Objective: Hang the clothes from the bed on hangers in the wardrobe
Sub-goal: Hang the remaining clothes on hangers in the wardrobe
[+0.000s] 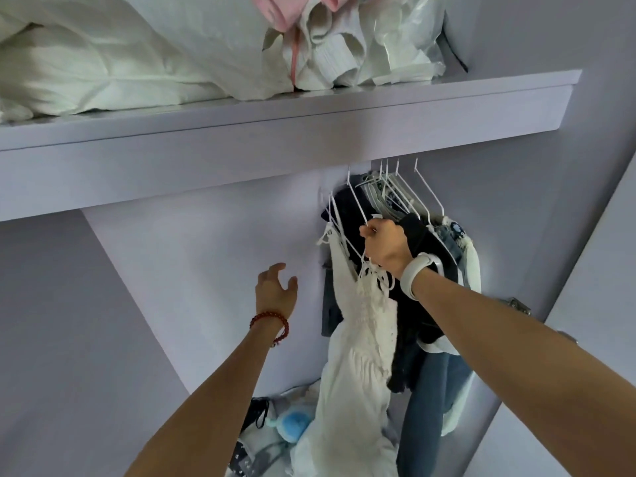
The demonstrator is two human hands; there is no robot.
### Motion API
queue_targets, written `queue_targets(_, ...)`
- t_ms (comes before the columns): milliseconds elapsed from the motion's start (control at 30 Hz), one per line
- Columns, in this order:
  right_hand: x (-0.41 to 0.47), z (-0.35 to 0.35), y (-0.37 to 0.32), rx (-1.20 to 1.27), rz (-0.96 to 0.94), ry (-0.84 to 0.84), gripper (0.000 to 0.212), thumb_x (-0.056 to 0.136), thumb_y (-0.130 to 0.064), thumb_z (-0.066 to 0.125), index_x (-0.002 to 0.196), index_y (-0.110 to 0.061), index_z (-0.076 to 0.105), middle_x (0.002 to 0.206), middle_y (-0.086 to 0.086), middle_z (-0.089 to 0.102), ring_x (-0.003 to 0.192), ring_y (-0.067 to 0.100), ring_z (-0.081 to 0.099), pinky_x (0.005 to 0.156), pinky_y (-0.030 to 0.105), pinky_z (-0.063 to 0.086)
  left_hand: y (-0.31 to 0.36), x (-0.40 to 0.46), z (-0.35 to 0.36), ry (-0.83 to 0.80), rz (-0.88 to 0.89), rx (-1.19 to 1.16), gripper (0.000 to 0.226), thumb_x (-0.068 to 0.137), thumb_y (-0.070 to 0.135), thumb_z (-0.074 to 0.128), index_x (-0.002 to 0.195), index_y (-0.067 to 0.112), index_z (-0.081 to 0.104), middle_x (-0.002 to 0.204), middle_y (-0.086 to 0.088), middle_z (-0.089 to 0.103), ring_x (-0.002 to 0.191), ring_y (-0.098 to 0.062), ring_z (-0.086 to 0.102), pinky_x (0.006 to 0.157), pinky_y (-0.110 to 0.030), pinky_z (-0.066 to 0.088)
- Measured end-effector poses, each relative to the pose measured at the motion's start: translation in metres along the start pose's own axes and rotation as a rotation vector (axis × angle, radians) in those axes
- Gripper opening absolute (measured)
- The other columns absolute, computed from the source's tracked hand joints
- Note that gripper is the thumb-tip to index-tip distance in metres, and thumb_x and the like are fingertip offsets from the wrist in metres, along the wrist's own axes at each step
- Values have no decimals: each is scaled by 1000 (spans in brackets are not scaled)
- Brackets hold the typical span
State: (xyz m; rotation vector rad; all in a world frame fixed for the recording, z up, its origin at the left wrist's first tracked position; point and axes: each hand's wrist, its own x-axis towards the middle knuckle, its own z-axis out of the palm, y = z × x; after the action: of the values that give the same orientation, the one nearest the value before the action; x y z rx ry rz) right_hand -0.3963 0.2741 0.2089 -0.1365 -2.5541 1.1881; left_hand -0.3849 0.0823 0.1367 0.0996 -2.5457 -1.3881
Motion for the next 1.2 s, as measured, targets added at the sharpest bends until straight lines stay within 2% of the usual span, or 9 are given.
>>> queue_targets(100,0,6,5,-32,18,56,37,91,-15,41,55,-25,33,86,20,62,82,39,61,77,45,51,-3,-8,1,1,73,54,38,92,13,52,129,10,46,134,-16,40,122,-30,43,100,-35,36)
queue_targets(200,-2,9,9,-13,-4,10,27,93,-17,41,71,-14,57,75,20,60,79,41,61,77,49,51,-6,-16,0,17,148,79,38,92,11,51,130,10,47,133,-15,42,120,-31,45,100,-38,38)
queue_targets(300,-4,13,6,-4,-47,-24,22,93,-16,44,88,-3,61,75,16,61,79,40,59,76,51,51,-7,-23,-1,29,218,93,38,91,11,52,129,10,47,131,-14,45,118,-29,47,100,-41,40)
queue_targets(467,-14,27,-8,-10,42,12,28,94,-28,44,75,-10,51,80,20,62,84,40,60,77,45,51,-9,-36,-6,-2,248,131,42,91,13,53,132,10,45,134,-14,45,122,-30,44,102,-44,38)
queue_targets(533,-22,28,-11,-48,49,-21,25,95,-30,43,101,-11,57,90,17,61,96,39,58,83,41,48,-14,-44,-10,-12,287,172,43,90,14,53,132,10,45,136,-13,44,124,-30,43,103,-45,37)
queue_targets(600,-40,25,-7,-95,16,-24,41,95,-28,41,132,-11,42,119,18,54,110,36,51,91,41,42,-18,-53,-13,-11,323,226,43,90,15,53,132,10,45,137,-14,44,127,-30,40,105,-47,35)
queue_targets(800,-153,15,45,-233,-135,187,46,94,-24,37,136,-6,41,140,18,40,127,36,36,106,43,31,-23,-95,1,66,595,452,42,78,15,64,119,9,60,125,-19,56,117,-40,51,93,-61,35)
queue_targets(1000,-306,-8,132,-440,202,144,55,89,-33,24,133,-9,46,139,18,44,129,40,37,105,54,32,-40,-190,59,-316,563,469,53,72,10,73,122,13,59,132,-16,52,124,-39,44,96,-67,27)
queue_targets(1200,-498,-65,188,-529,744,274,48,96,-28,26,143,-17,28,152,8,22,141,26,15,114,37,12,-18,-345,132,-829,777,443,49,89,19,54,137,17,42,148,-12,31,138,-32,22,107,-58,16)
